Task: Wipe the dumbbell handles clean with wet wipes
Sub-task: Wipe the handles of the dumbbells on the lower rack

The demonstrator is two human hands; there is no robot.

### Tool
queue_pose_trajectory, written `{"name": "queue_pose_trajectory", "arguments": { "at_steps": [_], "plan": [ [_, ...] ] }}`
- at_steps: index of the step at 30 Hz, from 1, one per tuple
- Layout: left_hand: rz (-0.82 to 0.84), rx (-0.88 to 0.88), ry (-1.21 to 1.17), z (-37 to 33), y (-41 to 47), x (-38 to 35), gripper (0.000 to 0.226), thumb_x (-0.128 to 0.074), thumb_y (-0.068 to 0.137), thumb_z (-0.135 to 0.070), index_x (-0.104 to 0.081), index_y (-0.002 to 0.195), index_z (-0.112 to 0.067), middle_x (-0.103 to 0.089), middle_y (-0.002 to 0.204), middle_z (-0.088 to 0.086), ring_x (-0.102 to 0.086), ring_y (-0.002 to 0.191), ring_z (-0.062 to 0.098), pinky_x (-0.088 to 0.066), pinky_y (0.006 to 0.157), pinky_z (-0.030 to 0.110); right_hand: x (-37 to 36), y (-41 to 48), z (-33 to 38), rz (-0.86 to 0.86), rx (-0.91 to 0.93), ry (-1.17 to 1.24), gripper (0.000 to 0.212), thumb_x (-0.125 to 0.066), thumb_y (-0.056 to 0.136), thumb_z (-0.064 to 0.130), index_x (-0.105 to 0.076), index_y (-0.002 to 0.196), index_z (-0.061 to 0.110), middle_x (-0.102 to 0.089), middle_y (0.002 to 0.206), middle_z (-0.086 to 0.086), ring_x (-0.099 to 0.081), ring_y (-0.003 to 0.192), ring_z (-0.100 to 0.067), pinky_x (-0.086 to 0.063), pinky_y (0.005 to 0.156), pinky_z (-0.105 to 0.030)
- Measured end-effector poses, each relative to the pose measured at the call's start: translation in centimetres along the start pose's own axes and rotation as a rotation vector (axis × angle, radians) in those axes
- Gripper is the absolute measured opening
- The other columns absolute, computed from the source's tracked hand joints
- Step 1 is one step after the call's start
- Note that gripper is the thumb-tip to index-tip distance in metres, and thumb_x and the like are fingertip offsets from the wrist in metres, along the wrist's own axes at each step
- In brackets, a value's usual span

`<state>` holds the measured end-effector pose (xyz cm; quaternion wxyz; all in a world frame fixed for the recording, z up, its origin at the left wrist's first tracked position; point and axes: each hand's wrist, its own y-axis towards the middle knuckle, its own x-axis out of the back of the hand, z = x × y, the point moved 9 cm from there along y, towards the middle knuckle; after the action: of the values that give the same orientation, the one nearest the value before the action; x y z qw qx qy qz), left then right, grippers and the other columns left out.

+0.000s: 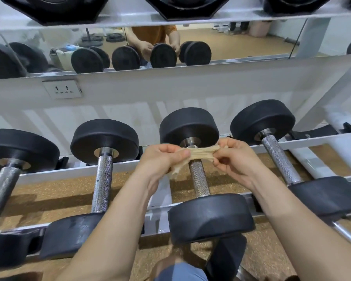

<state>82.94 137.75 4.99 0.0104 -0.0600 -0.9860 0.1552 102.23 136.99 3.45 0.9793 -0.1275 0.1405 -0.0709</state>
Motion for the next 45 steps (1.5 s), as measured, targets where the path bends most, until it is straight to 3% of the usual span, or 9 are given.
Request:
{"name": "queue_pose_trajectory", "arguments": {
  "at_steps": [4,8,12,16,21,27,36,42,45],
  "plan": [
    [0.024,-0.042,-0.214,-0.9,-0.1,-0.4,0.009,-0.067,0.089,-0.015,-0.065,0.083,-0.009,-0.068,0.077,0.009,-0.061,0.060,0.014,-0.045,0.061,0.029,-1.4,-0.5,0.1,0.245,0.046,-0.074,0.043,-0.058,0.068,-0.025,-0.055,0.071,0.018,-0.061,0.083,-0.012,-0.053,0.058,-0.014,-0.041,0.044,-0.017],
    [-0.138,-0.182,0.048,-1.7,0.2,0.0,0.013,-0.056,0.098,-0.021,-0.054,0.088,-0.014,-0.062,0.081,0.007,-0.052,0.061,0.016,-0.044,0.055,0.029,-1.4,-1.3,0.4,0.350,-0.021,0.008,0.037,-0.067,0.063,-0.016,-0.057,0.078,0.017,-0.064,0.088,-0.008,-0.056,0.066,-0.015,-0.047,0.051,-0.020],
    [-0.252,-0.345,0.379,-2.3,0.4,-0.1,0.016,-0.059,0.094,-0.032,-0.053,0.083,-0.023,-0.062,0.079,-0.001,-0.058,0.069,0.023,-0.048,0.060,0.034,1.3,-0.2,-0.2,-0.026,-0.083,0.290,0.031,-0.056,0.082,-0.011,-0.049,0.068,0.015,-0.057,0.076,-0.010,-0.056,0.053,-0.013,-0.045,0.044,-0.016],
    [-0.361,-0.361,0.518,-1.9,0.0,0.0,0.021,-0.059,0.093,-0.039,-0.051,0.081,-0.023,-0.061,0.075,-0.006,-0.063,0.072,0.024,-0.049,0.066,0.036,2.7,0.4,-2.1,-0.272,-0.137,-0.031,0.019,-0.070,0.082,0.010,-0.057,0.096,0.009,-0.058,0.077,-0.010,-0.046,0.039,-0.008,-0.042,0.039,-0.019],
    [-0.448,-0.318,0.572,-1.8,-0.4,0.6,0.024,-0.066,0.087,-0.038,-0.058,0.077,-0.018,-0.061,0.073,-0.006,-0.059,0.076,0.020,-0.040,0.062,0.028,4.3,-1.8,1.6,-0.537,0.060,-0.505,0.027,-0.070,0.076,0.029,-0.056,0.096,0.017,-0.054,0.093,-0.002,-0.054,0.083,-0.022,-0.047,0.075,-0.035],
    [-0.466,-0.352,0.560,-2.5,-0.9,1.0,0.024,-0.075,0.080,-0.035,-0.056,0.084,-0.020,-0.058,0.071,-0.007,-0.057,0.068,0.015,-0.045,0.061,0.029,-4.9,-0.8,0.5,0.018,-0.067,-0.831,0.042,-0.055,0.091,0.049,-0.064,0.100,0.009,-0.064,0.090,-0.009,-0.062,0.081,-0.025,-0.045,0.068,-0.029],
    [-0.086,-0.144,0.313,2.7,-1.7,-1.3,0.010,-0.061,0.072,-0.015,-0.068,0.070,-0.021,-0.067,0.058,-0.003,-0.062,0.062,0.018,-0.057,0.078,0.045,-6.9,-3.7,1.6,0.037,0.164,-1.690,0.024,-0.049,0.099,0.030,-0.058,0.104,0.009,-0.062,0.113,-0.014,-0.057,0.107,-0.033,-0.038,0.074,-0.031],
    [-0.172,-0.147,0.180,1.8,-1.2,-1.0,0.012,-0.070,0.078,-0.010,-0.068,0.079,-0.022,-0.070,0.071,-0.005,-0.065,0.069,0.016,-0.058,0.080,0.040,-7.3,-2.9,4.4,-0.165,0.473,-1.631,0.009,-0.058,0.089,0.014,-0.064,0.082,0.015,-0.068,0.090,-0.011,-0.062,0.093,-0.035,-0.040,0.067,-0.031],
    [-0.230,-0.199,0.232,0.9,-1.8,-0.1,0.012,-0.072,0.080,-0.010,-0.069,0.082,-0.022,-0.071,0.080,-0.008,-0.067,0.079,0.010,-0.055,0.078,0.029,-8.1,-3.4,3.3,0.150,0.646,-1.473,0.038,-0.056,0.083,0.001,-0.074,0.107,0.025,-0.072,0.106,-0.006,-0.064,0.106,-0.029,-0.050,0.087,-0.033]
  ]
}}
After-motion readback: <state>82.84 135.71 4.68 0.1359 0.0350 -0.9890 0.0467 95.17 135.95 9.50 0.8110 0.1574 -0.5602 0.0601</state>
